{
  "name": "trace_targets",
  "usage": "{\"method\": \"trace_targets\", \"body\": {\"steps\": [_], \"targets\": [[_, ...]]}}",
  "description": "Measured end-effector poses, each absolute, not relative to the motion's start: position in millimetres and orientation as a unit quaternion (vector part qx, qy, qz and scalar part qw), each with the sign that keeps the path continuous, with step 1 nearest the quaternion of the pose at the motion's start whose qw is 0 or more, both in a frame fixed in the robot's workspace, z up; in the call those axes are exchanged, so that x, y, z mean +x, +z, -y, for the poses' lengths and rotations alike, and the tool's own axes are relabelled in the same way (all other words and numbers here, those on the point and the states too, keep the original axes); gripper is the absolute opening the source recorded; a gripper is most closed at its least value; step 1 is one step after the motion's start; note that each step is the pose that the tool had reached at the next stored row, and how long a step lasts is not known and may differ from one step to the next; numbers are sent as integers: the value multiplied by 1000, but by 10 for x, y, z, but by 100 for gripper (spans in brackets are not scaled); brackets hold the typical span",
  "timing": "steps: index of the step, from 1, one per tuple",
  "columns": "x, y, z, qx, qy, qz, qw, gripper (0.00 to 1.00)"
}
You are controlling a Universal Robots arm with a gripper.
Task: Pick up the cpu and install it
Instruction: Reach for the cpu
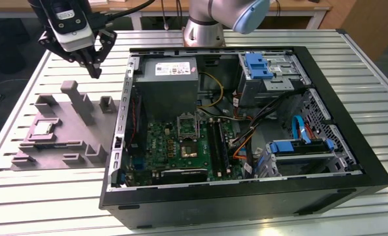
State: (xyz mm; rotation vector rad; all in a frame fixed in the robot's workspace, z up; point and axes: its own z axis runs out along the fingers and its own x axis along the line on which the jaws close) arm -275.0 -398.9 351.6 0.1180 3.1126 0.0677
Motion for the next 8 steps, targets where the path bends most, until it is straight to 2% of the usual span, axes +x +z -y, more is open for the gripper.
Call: {"method": "trace_targets", "body": {"steps": [8], "targets": [[-2776, 3512, 3989, 38, 22, -999, 13, 11]]}}
